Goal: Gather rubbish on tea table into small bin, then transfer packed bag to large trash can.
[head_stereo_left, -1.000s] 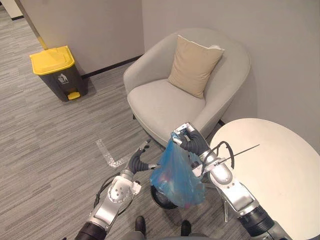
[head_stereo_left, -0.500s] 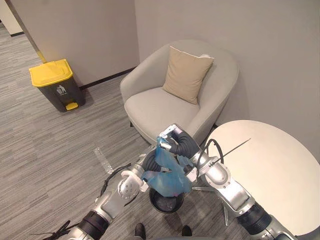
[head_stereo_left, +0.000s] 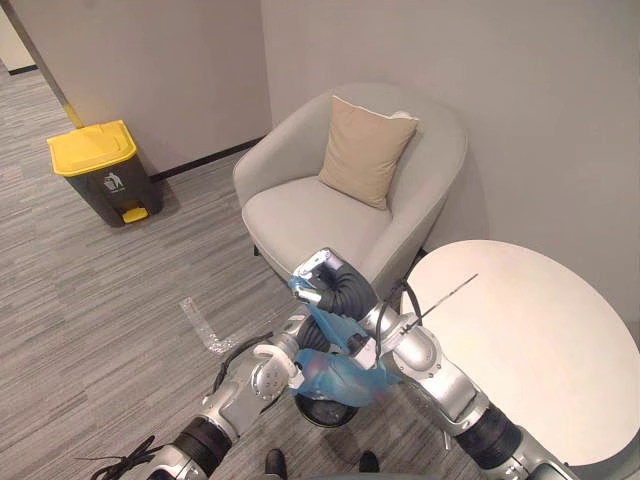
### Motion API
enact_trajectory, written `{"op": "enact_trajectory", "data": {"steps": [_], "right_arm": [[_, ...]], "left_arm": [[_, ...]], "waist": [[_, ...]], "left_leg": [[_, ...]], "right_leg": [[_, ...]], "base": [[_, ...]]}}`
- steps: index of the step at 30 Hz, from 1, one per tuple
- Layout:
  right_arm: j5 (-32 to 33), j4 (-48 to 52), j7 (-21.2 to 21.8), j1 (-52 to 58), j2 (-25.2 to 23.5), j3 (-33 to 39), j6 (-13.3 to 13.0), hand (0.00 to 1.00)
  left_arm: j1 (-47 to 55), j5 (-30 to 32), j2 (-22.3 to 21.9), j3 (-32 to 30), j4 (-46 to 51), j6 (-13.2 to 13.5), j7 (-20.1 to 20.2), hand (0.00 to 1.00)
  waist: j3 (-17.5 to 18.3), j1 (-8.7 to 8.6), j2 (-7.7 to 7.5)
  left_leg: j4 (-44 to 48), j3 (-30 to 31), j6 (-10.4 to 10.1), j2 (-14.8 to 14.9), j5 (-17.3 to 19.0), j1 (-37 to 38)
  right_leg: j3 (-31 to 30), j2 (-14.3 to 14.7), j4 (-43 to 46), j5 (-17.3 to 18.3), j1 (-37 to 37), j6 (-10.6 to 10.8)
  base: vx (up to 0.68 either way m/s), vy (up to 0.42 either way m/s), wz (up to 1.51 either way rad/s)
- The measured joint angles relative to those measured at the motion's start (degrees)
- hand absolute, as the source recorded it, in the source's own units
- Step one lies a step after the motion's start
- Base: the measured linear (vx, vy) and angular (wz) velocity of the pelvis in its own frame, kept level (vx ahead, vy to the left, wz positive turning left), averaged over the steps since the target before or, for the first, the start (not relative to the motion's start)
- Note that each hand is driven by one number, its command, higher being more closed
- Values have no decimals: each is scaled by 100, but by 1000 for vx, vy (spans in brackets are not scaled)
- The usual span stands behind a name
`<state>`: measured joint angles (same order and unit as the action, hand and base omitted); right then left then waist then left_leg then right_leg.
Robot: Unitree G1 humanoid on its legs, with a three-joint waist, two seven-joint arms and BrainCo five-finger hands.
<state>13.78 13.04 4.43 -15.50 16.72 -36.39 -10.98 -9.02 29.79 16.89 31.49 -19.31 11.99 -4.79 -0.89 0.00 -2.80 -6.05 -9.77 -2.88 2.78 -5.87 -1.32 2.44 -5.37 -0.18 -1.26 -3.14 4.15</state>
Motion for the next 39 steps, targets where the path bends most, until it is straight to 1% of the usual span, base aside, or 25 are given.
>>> {"op": "enact_trajectory", "data": {"steps": [5, 11, 15, 17, 18, 19, 20, 29, 30, 32, 33, 34, 36, 38, 39], "right_arm": [[25, -5, 0, 0, -113, -5, 21, 100], [4, -44, 0, 1, -202, 12, 21, 100], [-46, -136, 1, 3, -328, 26, 17, 100], [-270, -327, -2, 8, -371, 37, -6, 100], [-297, -366, -1, 16, -375, 41, -5, 0], [-341, -415, -1, 18, -381, 43, -5, 0], [-545, -569, -1, 49, -419, 94, 2, 0], [-1489, -1073, -103, 268, -422, 260, 12, 0], [-1867, -1182, -200, 284, -423, 319, 20, 0], [-2137, -1182, -298, 306, -414, 404, 19, 0], [-2444, -1179, -392, 309, -371, 518, 18, 0], [-2619, -1173, -475, 314, -350, 585, 15, 0], [-3100, -1135, -759, 452, -303, 899, 4, 0], [-3189, -1091, -960, 766, -320, 1251, 4, 0], [-3189, -1065, -991, 851, -319, 1323, 7, 0]], "left_arm": [[0, -60, -61, 66, -272, -21, -1, 100], [30, -603, -233, -30, -402, -131, -17, 100], [119, -885, -324, -249, -401, -172, -71, 100], [193, -991, -367, -409, -401, -250, -114, 100], [215, -1026, -382, -443, -401, -270, -119, 100], [242, -1065, -398, -488, -401, -283, -121, 100], [318, -1182, -432, -587, -394, -292, -122, 100], [538, -1381, -476, -987, -146, -344, -154, 100], [560, -1420, -480, -1053, -146, -351, -154, 100], [584, -1435, -480, -1125, -146, -351, -154, 100], [618, -1497, -481, -1210, -144, -351, -157, 100], [651, -1541, -485, -1265, -135, -351, -161, 100], [819, -1655, -533, -1436, -9, -352, -192, 100], [986, -1756, -609, -1653, 71, -352, -260, 100], [1025, -1790, -639, -1717, 71, -353, -275, 100]], "waist": [[8, -4, -12], [8, -5, -12], [8, -8, -12], [9, -8, -13], [8, -7, -14], [8, -8, -14], [9, -7, -14], [19, 1, -30], [30, 3, -46], [34, 4, -53], [36, 5, -56], [37, 7, -57], [41, 14, -64], [43, 36, -67], [43, 37, -67]], "left_leg": [[-25, -23, 1, -1, -4, -1], [-25, -34, 4, -6, -7, -2], [-25, -33, 5, -6, -8, -2], [-25, -28, 6, -9, -8, -2], [-25, -27, 6, -10, -8, -2], [-25, -26, 7, -11, -9, -2], [-25, -18, 7, -12, -9, -1], [-26, 41, 13, -13, -18, -1], [-26, 59, 12, -12, -21, -1], [-26, 74, 11, -12, -22, -3], [-26, 76, 12, -12, -22, -3], [-26, 77, 12, -12, -22, -3], [-26, 81, 12, -12, -22, -4], [-25, 92, 11, -12, -21, -6], [-25, 93, 11, -12, -20, -6]], "right_leg": [[-33, -3, 2, -9, -16, 10], [-47, -7, -1, -13, -23, 15], [-46, -7, -3, -13, -22, 16], [-42, -9, -3, -13, -17, 17], [-41, -10, -3, -13, -17, 18], [-40, -11, -3, -13, -16, 18], [-33, -13, -2, -12, -11, 19], [28, -18, -2, -8, 22, 25], [43, -18, -3, -8, 31, 25], [58, -18, -3, -7, 37, 25], [60, -19, -3, -7, 39, 25], [61, -20, -2, -7, 39, 25], [66, -22, -4, -6, 43, 26], [78, -24, -7, -2, 49, 29], [79, -24, -8, -2, 49, 29]], "base": [[-9, 6, -2], [0, 0, 0], [0, 0, 0], [0, 0, 0], [0, 0, 0], [0, 0, 0], [0, 0, 0], [0, 0, 3], [0, 0, 6], [0, 0, 4], [0, 0, 0], [0, 0, 0], [0, 0, 0], [0, 0, 0], [0, 0, 0]]}}
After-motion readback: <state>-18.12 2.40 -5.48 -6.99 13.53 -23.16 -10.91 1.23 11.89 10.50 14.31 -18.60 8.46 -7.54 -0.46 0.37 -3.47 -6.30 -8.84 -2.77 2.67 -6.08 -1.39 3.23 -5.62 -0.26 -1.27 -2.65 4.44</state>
